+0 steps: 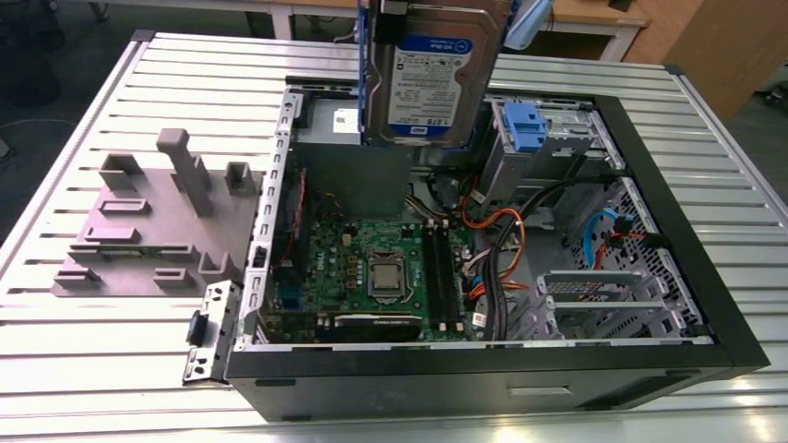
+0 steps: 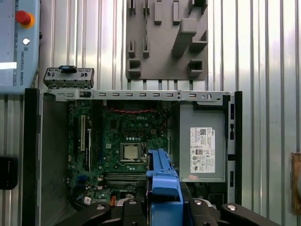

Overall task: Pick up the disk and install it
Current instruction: 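Insert the disk into the insertion slot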

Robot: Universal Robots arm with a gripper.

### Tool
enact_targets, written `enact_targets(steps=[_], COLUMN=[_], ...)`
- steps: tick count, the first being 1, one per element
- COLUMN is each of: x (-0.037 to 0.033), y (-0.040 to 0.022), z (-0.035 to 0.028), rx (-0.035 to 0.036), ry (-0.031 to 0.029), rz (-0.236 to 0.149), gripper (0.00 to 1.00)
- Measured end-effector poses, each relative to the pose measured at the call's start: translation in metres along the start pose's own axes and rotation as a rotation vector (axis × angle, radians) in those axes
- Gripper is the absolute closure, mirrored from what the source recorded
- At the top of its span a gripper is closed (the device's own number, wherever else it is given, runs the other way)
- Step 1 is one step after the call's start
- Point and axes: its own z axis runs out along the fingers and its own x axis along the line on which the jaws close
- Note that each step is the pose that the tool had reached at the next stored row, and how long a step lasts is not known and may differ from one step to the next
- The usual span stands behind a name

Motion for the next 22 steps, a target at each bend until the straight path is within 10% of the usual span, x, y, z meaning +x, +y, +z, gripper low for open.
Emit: enact_targets(steps=[22], x=[0.0139], y=[-0.0033], z=[-0.0002], rx=[0.0000], ry=[0.0000], rz=[0.000], gripper=[0.64])
